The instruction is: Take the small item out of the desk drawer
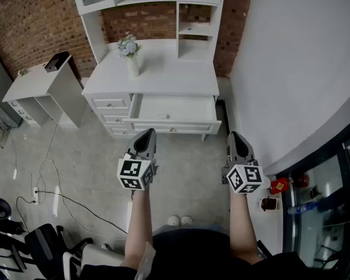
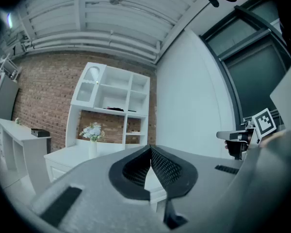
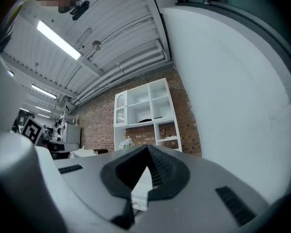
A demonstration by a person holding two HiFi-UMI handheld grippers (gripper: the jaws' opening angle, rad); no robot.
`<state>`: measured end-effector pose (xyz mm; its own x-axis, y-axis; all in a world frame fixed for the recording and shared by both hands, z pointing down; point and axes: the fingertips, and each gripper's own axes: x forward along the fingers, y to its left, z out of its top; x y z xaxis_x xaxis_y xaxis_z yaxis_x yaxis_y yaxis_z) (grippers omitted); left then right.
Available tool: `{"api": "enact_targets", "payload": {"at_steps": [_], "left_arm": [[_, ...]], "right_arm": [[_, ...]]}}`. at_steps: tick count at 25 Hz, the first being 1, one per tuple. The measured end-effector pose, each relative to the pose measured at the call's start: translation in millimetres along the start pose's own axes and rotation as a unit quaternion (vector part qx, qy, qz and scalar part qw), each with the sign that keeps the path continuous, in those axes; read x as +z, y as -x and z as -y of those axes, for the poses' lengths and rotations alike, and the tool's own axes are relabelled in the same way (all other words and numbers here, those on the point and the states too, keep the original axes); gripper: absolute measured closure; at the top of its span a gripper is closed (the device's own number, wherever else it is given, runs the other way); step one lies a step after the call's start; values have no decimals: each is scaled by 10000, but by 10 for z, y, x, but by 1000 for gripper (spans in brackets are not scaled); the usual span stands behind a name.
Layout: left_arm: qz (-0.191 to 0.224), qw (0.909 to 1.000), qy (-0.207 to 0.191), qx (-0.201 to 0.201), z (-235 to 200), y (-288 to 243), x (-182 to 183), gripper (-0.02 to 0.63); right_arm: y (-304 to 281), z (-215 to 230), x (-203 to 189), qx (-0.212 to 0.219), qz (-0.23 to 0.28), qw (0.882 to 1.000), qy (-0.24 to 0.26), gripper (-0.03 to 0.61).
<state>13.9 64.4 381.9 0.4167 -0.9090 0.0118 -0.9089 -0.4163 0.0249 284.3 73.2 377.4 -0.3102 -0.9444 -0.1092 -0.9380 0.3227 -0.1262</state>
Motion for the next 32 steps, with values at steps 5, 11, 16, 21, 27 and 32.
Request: {"api": "enact_targets", "payload": {"at_steps": [5, 11, 16, 21, 27, 32], "left_arm": [[-31, 10000, 1, 3, -25, -2, -15, 606], [-66, 10000, 45, 18, -53, -9, -67, 606], [-100, 9999, 75, 15, -74, -15, -110, 606], [-155, 9998, 120, 0, -115, -16, -171, 606], [-217, 9996, 196, -11, -236, 16, -240, 606], [-202, 9996, 196, -19, -376, 39, -248, 606]], "right_arm": [[-29, -44, -14, 33, -47, 10000, 25, 581], [-54, -60, -32, 59, -46, 10000, 14, 581], [-75, -75, -104, 89, -123, 9999, -58, 581], [-111, -149, -227, 174, -333, 9993, 16, 581], [-178, -259, -180, 287, -238, 9993, -57, 497], [-253, -351, -159, 405, -142, 9989, -190, 363]]}}
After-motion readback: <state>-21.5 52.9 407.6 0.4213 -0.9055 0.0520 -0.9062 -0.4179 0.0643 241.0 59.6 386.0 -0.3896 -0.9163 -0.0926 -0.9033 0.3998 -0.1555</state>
